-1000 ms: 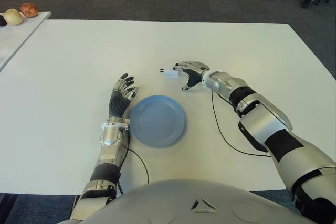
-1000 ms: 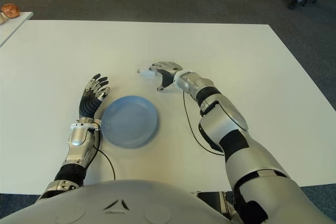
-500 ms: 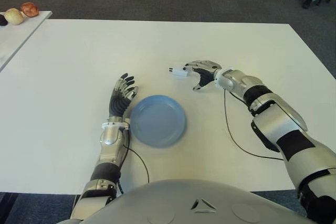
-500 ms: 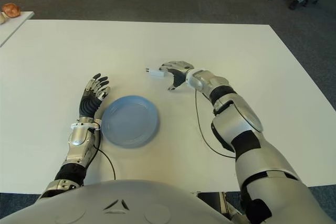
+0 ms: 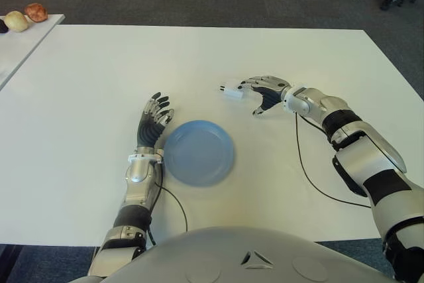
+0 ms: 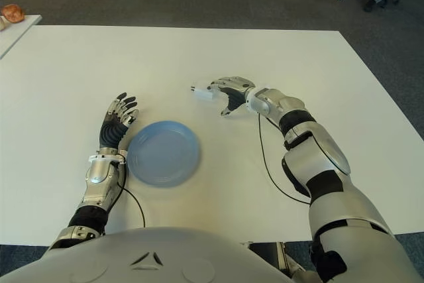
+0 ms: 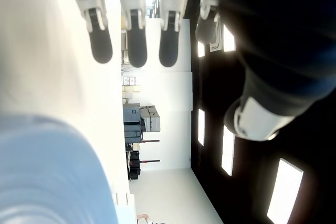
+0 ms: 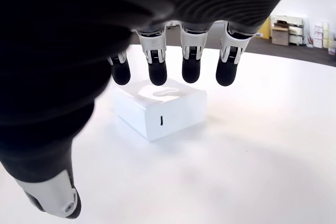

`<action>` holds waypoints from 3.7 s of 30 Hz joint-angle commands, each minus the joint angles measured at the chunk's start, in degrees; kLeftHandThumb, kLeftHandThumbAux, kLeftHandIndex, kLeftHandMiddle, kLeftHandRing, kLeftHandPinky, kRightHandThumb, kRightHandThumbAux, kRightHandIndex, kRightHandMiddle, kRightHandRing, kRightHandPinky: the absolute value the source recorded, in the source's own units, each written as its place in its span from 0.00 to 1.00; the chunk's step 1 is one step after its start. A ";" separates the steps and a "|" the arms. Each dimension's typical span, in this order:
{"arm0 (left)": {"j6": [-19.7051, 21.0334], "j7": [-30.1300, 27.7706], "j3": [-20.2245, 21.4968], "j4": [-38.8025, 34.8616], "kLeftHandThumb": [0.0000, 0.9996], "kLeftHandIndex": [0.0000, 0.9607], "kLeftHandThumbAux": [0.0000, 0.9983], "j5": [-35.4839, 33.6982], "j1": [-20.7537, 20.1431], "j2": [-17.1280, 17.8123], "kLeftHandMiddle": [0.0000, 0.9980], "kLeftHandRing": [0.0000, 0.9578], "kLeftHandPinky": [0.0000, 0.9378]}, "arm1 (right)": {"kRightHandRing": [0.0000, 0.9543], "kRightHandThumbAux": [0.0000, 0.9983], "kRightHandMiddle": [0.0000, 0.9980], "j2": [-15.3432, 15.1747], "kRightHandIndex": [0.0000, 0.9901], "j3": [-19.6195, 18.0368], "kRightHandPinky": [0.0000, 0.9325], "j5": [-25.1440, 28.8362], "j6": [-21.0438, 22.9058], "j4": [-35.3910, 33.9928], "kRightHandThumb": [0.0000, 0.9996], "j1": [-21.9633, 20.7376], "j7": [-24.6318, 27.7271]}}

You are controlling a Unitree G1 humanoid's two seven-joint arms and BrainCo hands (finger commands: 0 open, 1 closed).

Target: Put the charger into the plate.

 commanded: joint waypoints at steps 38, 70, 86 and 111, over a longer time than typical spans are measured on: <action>5.22 -0.51 0.67 10.20 0.00 0.14 0.68 -0.40 2.81 1.01 0.21 0.22 0.25 | 0.08 0.78 0.10 -21.88 0.05 -21.39 0.07 21.32 3.78 -64.70 0.00 37.04 29.16; 3.42 0.28 0.21 13.81 0.00 0.14 0.67 0.36 1.44 0.81 0.20 0.21 0.24 | 0.00 0.45 0.00 1.98 0.00 -13.28 0.00 -2.14 3.21 -27.72 0.07 9.33 0.62; 2.68 0.19 0.47 14.98 0.00 0.14 0.66 0.30 1.04 0.73 0.21 0.23 0.25 | 0.00 0.46 0.00 9.62 0.00 -7.25 0.00 -5.59 5.45 -5.76 0.10 1.15 -11.25; 2.62 0.01 0.42 15.01 0.00 0.13 0.66 0.31 1.09 0.75 0.20 0.21 0.24 | 0.00 0.48 0.00 16.15 0.00 -2.80 0.00 -3.85 8.39 11.59 0.09 -2.80 -14.45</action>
